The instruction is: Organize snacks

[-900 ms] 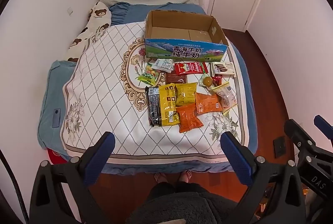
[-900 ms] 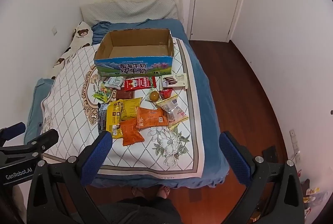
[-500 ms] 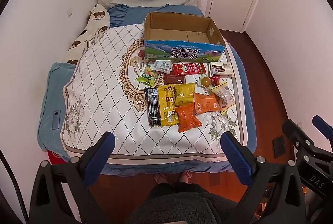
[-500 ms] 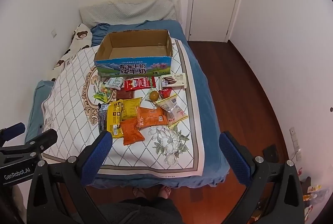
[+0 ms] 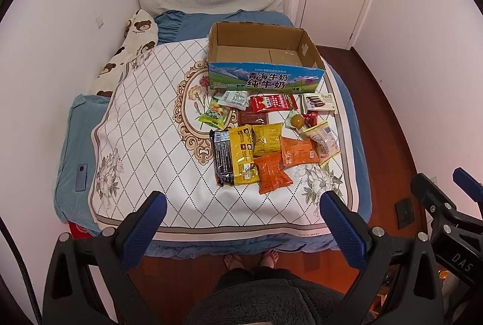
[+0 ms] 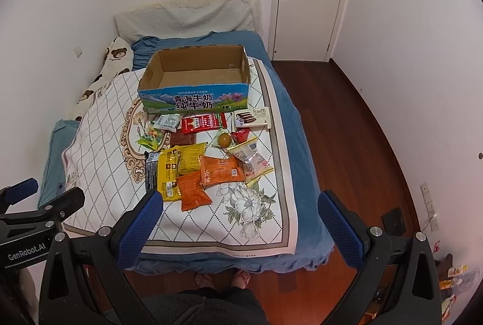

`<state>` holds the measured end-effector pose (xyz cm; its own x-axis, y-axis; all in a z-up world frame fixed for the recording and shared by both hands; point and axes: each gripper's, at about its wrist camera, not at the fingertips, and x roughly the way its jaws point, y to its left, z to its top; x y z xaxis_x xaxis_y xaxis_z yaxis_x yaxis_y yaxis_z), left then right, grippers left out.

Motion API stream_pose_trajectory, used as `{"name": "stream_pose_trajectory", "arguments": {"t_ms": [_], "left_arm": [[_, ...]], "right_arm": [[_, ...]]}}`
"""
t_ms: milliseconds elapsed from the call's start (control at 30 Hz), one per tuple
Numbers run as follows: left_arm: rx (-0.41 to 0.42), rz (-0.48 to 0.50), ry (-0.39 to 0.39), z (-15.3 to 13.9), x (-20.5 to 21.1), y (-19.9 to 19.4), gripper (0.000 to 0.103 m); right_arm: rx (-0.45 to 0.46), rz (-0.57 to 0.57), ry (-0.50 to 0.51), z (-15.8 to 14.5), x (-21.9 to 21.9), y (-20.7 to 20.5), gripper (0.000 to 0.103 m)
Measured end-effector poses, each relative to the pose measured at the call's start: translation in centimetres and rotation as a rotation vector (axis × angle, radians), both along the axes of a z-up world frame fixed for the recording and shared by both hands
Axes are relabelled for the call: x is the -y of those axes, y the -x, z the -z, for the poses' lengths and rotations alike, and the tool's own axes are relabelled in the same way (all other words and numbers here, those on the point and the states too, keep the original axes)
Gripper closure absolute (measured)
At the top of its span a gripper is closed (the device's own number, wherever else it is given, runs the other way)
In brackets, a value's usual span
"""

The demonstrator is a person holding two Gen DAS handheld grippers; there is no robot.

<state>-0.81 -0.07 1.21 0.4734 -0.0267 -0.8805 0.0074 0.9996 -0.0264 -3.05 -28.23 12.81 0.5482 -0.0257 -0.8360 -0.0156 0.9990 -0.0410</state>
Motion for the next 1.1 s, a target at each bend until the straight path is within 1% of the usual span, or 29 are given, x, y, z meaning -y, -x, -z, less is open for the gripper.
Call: {"name": "stream_pose_trajectory", "arguments": {"t_ms": [500, 1100], "left_arm": [[0.012, -0.002, 0.003, -0.2, -0.2, 0.2, 0.0], [0.035, -0.007, 0.005, -1.4, -0.3, 0.5, 0.0]], "right_arm": [[0.007, 0.0, -0.001, -0.2, -0.4, 0.2, 0.0], [0.021, -0.001, -0.005, -0.5, -0.2, 0.5, 0.0]]}}
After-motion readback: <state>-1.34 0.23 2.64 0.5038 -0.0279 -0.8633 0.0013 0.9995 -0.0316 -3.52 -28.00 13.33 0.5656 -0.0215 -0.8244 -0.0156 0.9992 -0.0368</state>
